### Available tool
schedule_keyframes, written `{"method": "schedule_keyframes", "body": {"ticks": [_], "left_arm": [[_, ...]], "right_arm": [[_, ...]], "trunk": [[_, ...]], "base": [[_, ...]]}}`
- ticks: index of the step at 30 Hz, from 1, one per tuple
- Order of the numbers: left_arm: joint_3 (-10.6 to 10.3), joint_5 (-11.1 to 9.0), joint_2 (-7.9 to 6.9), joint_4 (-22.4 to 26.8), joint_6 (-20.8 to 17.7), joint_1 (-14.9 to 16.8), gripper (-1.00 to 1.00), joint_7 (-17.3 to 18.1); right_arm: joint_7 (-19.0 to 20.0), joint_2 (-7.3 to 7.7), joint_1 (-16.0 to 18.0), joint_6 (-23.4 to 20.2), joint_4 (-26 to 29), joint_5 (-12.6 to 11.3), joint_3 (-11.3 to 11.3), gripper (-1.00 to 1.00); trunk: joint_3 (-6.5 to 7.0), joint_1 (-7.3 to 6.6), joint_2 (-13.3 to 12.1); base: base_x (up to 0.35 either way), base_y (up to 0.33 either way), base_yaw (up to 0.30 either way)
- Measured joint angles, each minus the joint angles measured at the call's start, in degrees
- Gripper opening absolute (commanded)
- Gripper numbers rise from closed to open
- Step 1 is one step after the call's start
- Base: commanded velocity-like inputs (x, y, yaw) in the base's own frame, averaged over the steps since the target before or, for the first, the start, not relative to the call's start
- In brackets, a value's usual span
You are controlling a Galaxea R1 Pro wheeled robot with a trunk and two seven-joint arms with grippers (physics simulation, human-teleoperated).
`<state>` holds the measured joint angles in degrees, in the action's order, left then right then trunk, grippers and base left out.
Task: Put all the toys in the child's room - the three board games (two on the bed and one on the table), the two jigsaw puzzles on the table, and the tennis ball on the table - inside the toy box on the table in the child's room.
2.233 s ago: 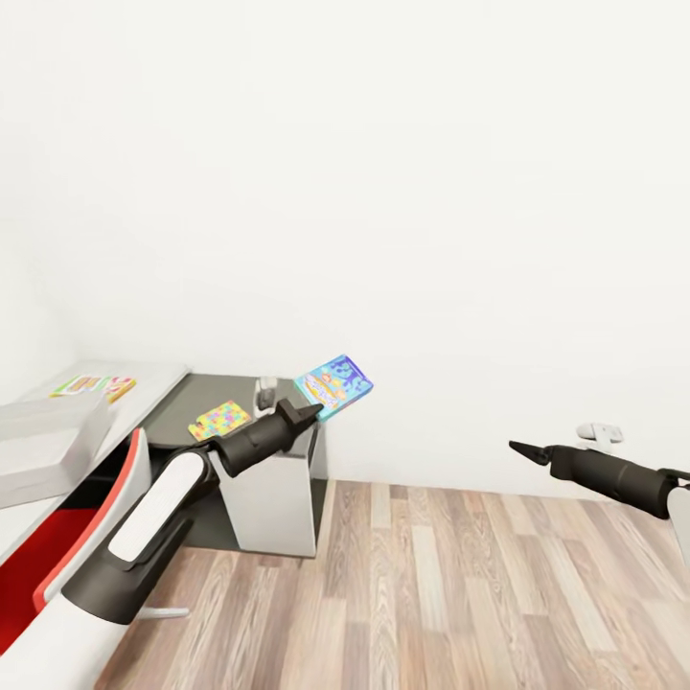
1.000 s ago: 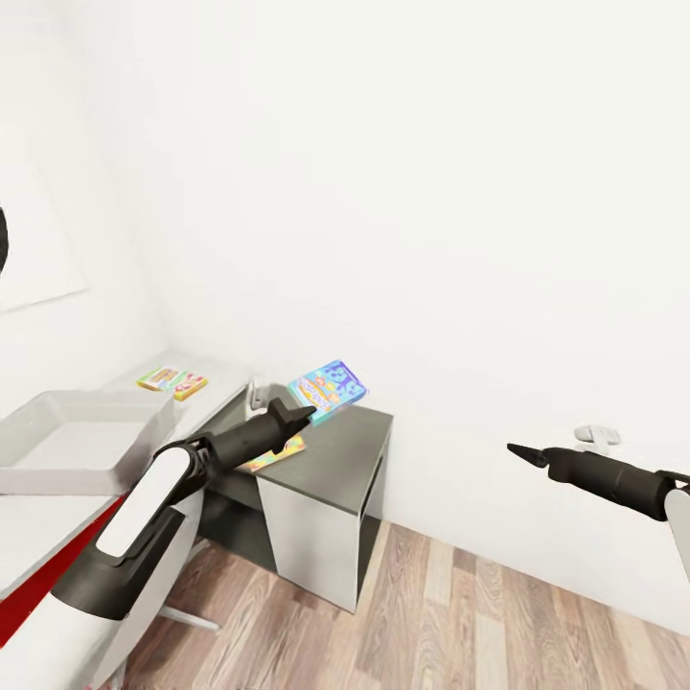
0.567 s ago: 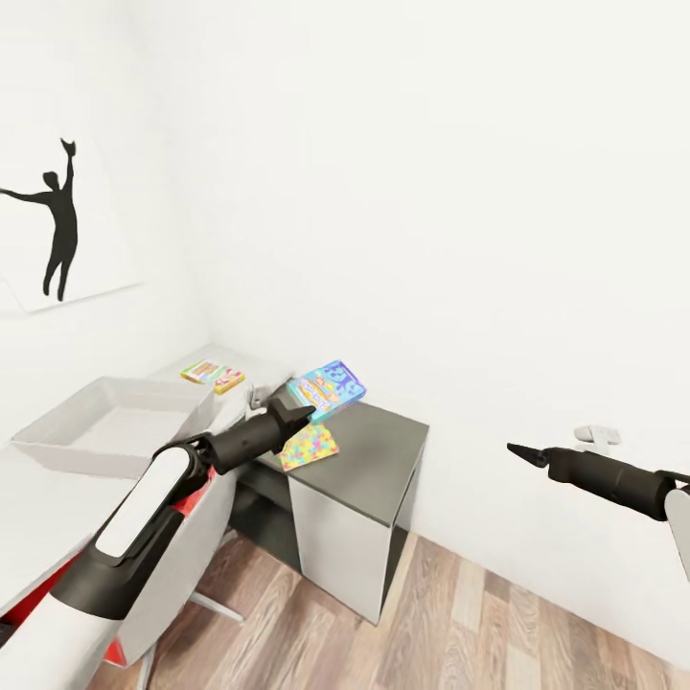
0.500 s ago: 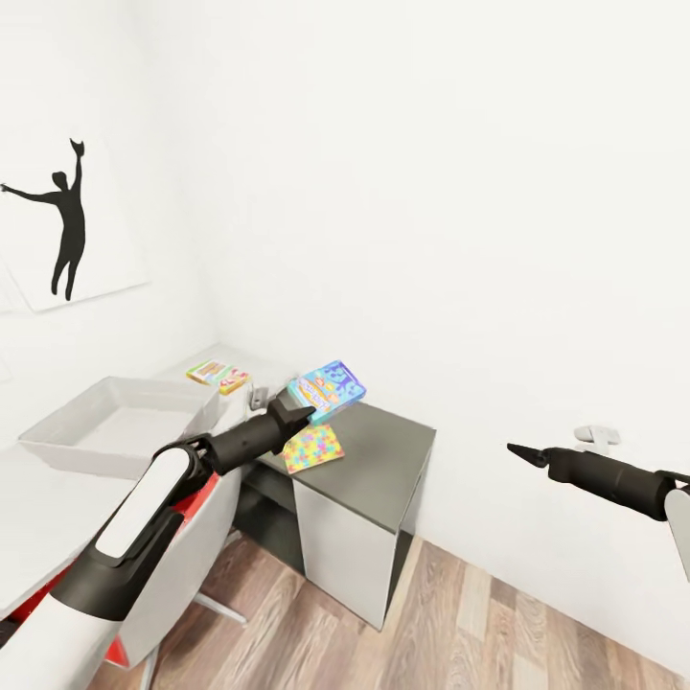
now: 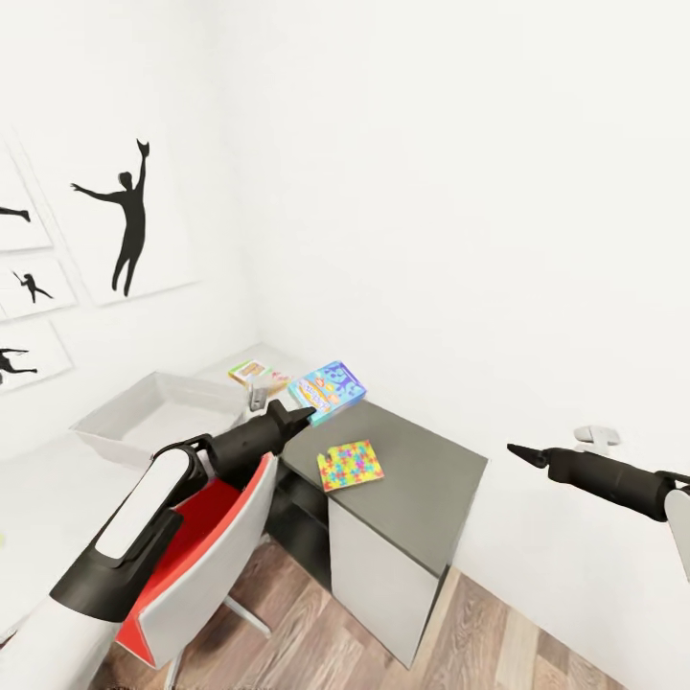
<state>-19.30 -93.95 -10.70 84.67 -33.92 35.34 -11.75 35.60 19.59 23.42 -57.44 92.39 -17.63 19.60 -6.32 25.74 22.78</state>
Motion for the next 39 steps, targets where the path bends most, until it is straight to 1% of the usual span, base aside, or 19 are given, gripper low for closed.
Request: {"method": "schedule_keyframes", "body": {"ticks": [7,11,14,17,20,23,33,39], "left_arm": [[0.0,-0.2,0.00,0.0,-0.1,0.0,-1.00,0.0],[0.0,-0.3,0.04,0.1,-1.3,0.0,-1.00,-0.1],[0.4,-0.2,0.06,0.2,-2.1,0.1,-1.00,-0.2],[1.7,0.1,0.06,0.8,-2.8,0.1,-1.00,-0.5],[2.6,0.7,0.03,1.3,-3.2,0.0,-1.00,-1.9],[3.1,0.4,0.01,1.7,-3.5,0.0,-1.00,-3.4],[3.8,0.2,0.08,2.3,-3.6,-0.1,-1.00,-4.9],[3.9,0.3,0.07,2.3,-3.5,-0.5,-1.00,-5.0]], "right_arm": [[0.0,0.00,0.0,0.0,0.0,0.0,-0.1,1.00],[0.0,0.00,0.0,0.0,0.0,0.0,-0.1,1.00],[0.0,0.00,0.0,0.0,0.0,0.0,-0.1,1.00],[0.0,0.00,0.0,0.0,0.0,0.0,-0.1,1.00],[0.0,0.00,0.0,0.0,0.0,0.0,-0.2,1.00],[0.0,0.00,0.0,0.0,0.0,-0.1,-0.2,1.00],[0.0,0.00,0.0,0.0,0.0,-0.1,-0.3,1.00],[0.0,0.00,0.0,0.0,0.0,0.0,-0.3,1.00]], "trunk": [[0.00,0.00,0.0],[0.00,0.00,0.0],[0.00,0.00,0.0],[0.00,0.00,0.0],[0.00,0.00,0.0],[0.00,0.00,0.0],[0.00,0.00,0.0],[0.00,-0.02,0.0]], "base": [[0.017,0.000,0.292],[0.005,0.000,0.293],[0.002,0.000,0.293],[0.001,0.000,0.293],[0.001,0.000,0.293],[0.000,0.000,0.293],[0.001,0.000,0.293],[0.136,0.000,0.293]]}}
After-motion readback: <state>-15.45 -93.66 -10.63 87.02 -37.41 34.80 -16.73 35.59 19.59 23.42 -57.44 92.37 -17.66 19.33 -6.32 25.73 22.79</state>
